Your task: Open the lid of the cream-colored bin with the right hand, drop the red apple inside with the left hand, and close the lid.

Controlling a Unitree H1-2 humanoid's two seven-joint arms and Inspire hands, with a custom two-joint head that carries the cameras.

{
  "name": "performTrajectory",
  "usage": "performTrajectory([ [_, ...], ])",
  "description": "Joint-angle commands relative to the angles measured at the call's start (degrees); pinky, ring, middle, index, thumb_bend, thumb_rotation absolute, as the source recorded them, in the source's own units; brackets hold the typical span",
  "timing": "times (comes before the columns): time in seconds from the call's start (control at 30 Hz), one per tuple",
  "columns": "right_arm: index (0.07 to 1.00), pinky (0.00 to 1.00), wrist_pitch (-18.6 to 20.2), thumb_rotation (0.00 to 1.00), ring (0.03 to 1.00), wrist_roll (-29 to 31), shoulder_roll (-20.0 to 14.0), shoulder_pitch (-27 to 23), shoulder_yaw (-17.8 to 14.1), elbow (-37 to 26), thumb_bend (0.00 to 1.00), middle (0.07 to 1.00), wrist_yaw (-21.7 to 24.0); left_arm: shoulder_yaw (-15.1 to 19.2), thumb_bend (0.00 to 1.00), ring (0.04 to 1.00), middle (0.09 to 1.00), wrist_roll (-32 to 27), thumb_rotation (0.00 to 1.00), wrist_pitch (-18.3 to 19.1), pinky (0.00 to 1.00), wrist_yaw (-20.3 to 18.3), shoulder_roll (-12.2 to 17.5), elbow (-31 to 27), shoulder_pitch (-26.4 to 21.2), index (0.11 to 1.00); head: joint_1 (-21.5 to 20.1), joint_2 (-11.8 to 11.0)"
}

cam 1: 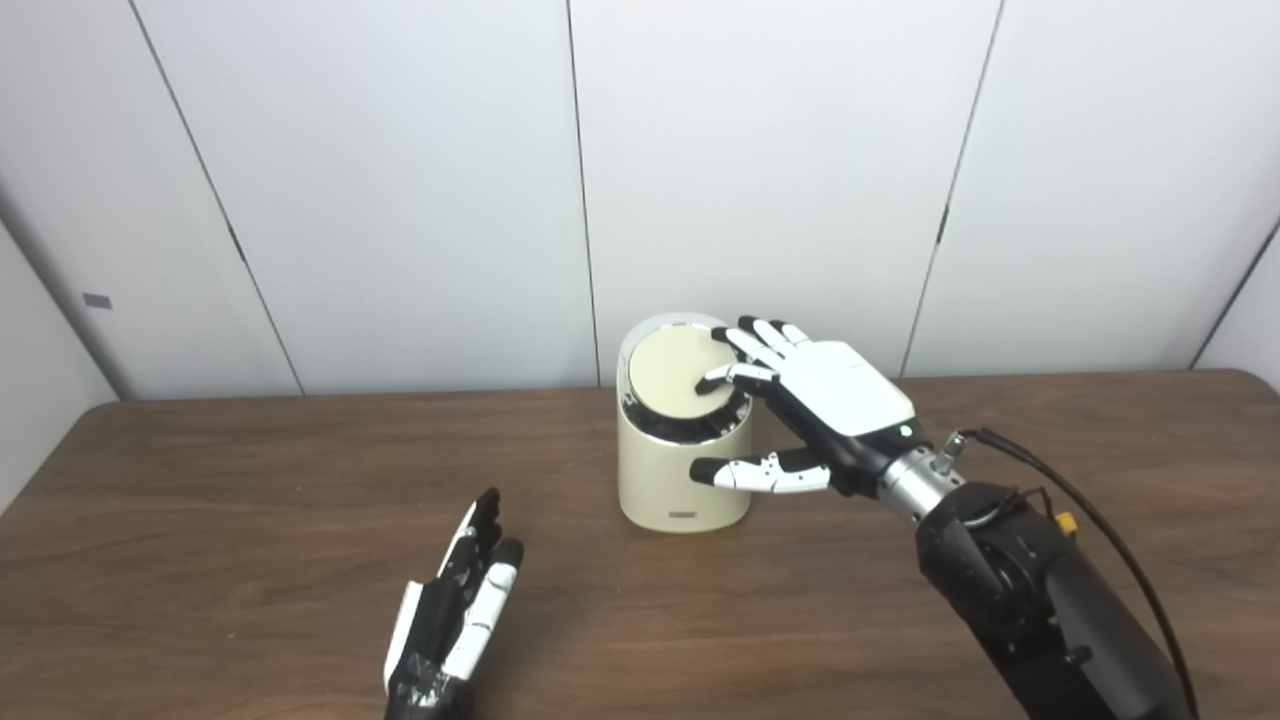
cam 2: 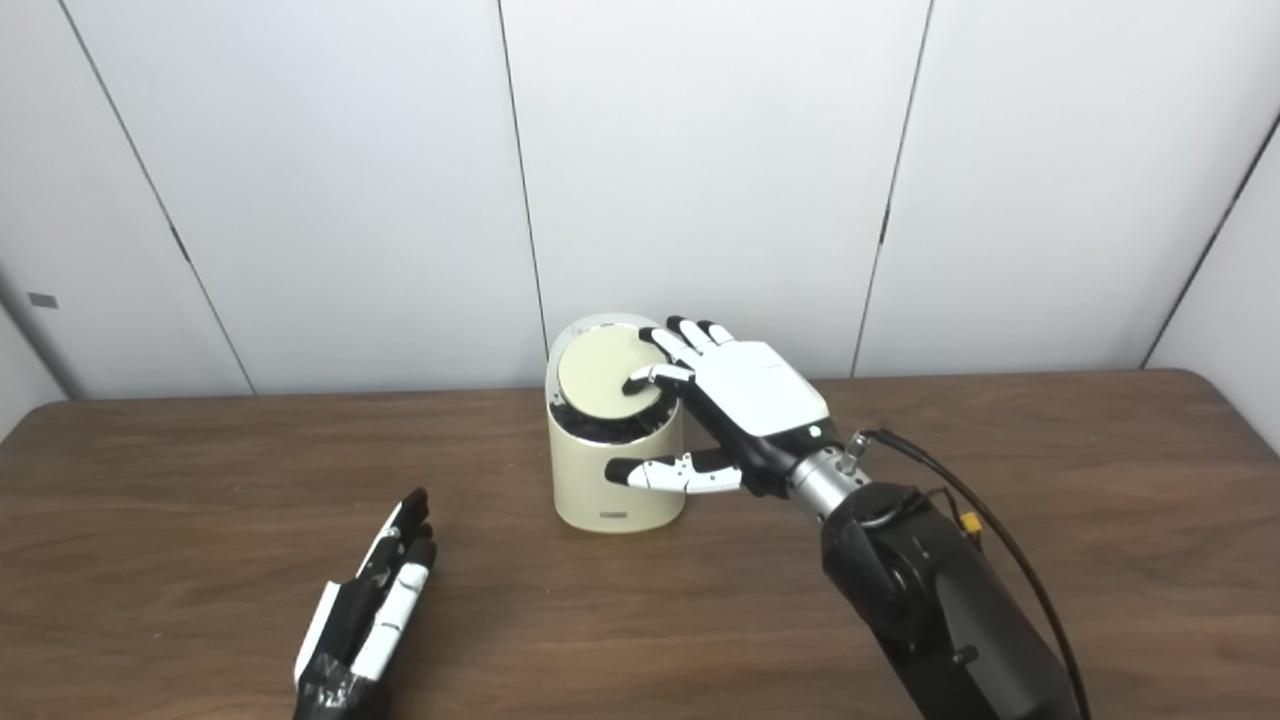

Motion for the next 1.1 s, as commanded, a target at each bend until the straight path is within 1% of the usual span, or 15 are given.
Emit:
performTrajectory([
  [0.0, 0.867, 1.0, 1.9, 0.92, 1.0, 2.4, 0.2, -1.9, -3.0, -3.8, 0.49, 0.967, -0.2, 0.1, 0.67, 1.0, 1.0, 0.1, 0.73, -0.8, 1.0, 0.3, -0.2, -1.9, -1.1, 1.0, -0.1, 0.0],
  [0.07, 0.919, 0.99, 3.0, 0.96, 1.0, 3.5, 0.0, -0.9, -5.4, -6.0, 0.49, 0.966, -0.2, 0.4, 0.66, 1.0, 1.0, 0.2, 0.73, -1.1, 1.0, 0.5, -0.2, -2.1, -1.1, 1.0, -0.1, 0.0],
  [0.13, 0.973, 0.96, 3.8, 0.98, 1.0, 4.1, -0.2, -0.2, -6.7, -7.3, 0.48, 0.979, 0.1, 0.7, 0.64, 1.0, 1.0, 0.0, 0.73, -1.4, 1.0, 0.5, -0.1, -2.0, -1.1, 1.0, -0.1, 0.1],
  [0.2, 0.989, 0.94, 4.8, 0.97, 1.0, 5.2, -0.1, 0.8, -8.1, -8.5, 0.48, 0.989, 0.5, 1.0, 0.64, 1.0, 1.0, -0.1, 0.73, -1.6, 1.0, 0.6, -0.1, -2.0, -1.2, 1.0, -0.1, 0.1],
  [0.27, 0.988, 0.91, 5.9, 0.95, 1.0, 6.2, -0.4, 2.4, -9.3, -9.5, 0.46, 0.987, 0.6, 1.4, 0.64, 1.0, 1.0, 0.3, 0.73, -1.5, 1.0, 0.9, 0.0, -2.0, -1.2, 1.0, -0.3, 0.2],
  [0.33, 0.985, 0.9, 6.8, 0.96, 1.0, 7.2, -0.7, 4.2, -10.3, -10.0, 0.46, 0.977, 0.9, 1.8, 0.64, 1.0, 1.0, 0.9, 0.74, -1.5, 1.0, 1.3, 0.3, -2.1, -1.1, 1.0, -0.4, 0.3],
  [0.43, 0.976, 0.87, 6.5, 0.92, 0.993, 10.3, -0.9, 7.6, -12.2, -9.2, 0.45, 0.983, -0.2, 2.7, 0.64, 1.0, 1.0, 0.9, 0.75, -1.3, 1.0, 1.6, 0.7, -2.4, -0.7, 1.0, -0.4, 0.4],
  [0.57, 0.975, 0.9, 7.8, 0.99, 0.992, 14.5, -0.9, 12.1, -14.5, -7.5, 0.48, 0.974, 0.1, 3.9, 0.62, 1.0, 1.0, 0.2, 0.76, -0.6, 1.0, 0.8, 2.2, -3.4, 1.0, 1.0, -0.4, 0.8],
  [0.73, 0.967, 0.93, 10.1, 1.0, 0.982, 19.7, 0.3, 17.6, -16.7, -7.5, 0.48, 0.98, 0.1, 6.1, 0.58, 1.0, 1.0, -4.4, 0.72, -2.3, 1.0, -1.1, 3.9, -3.0, 3.5, 1.0, -0.3, 1.2],
  [0.83, 0.957, 0.9, 9.6, 1.0, 0.947, 23.4, 2.2, 20.2, -18.0, -7.4, 0.5, 0.965, -1.5, 6.7, 0.56, 1.0, 1.0, -5.9, 0.71, -3.8, 1.0, -2.0, 4.5, -2.7, 4.9, 1.0, -0.2, 1.4],
  [0.97, 0.941, 0.89, 5.6, 1.0, 0.934, 31.6, 7.7, 23.3, -20.9, -6.4, 0.51, 0.953, -5.4, 6.9, 0.55, 0.998, 1.0, -5.1, 0.73, -5.3, 1.0, -2.0, 5.0, -2.4, 6.3, 1.0, 0.0, 1.7],
  [1.03, 0.938, 0.88, 4.2, 1.0, 0.933, 34.6, 10.2, 24.6, -21.8, -6.1, 0.51, 0.948, -6.9, 6.9, 0.55, 1.0, 1.0, -5.4, 0.72, -5.7, 1.0, -2.1, 5.0, -2.3, 6.9, 1.0, 0.0, 2.0],
  [1.07, 0.941, 0.88, 3.4, 1.0, 0.943, 35.9, 11.2, 25.2, -22.0, -5.9, 0.49, 0.953, -7.4, 6.8, 0.55, 1.0, 1.0, -5.2, 0.72, -6.1, 1.0, -2.1, 5.0, -2.2, 7.1, 1.0, 0.0, 2.0],
])
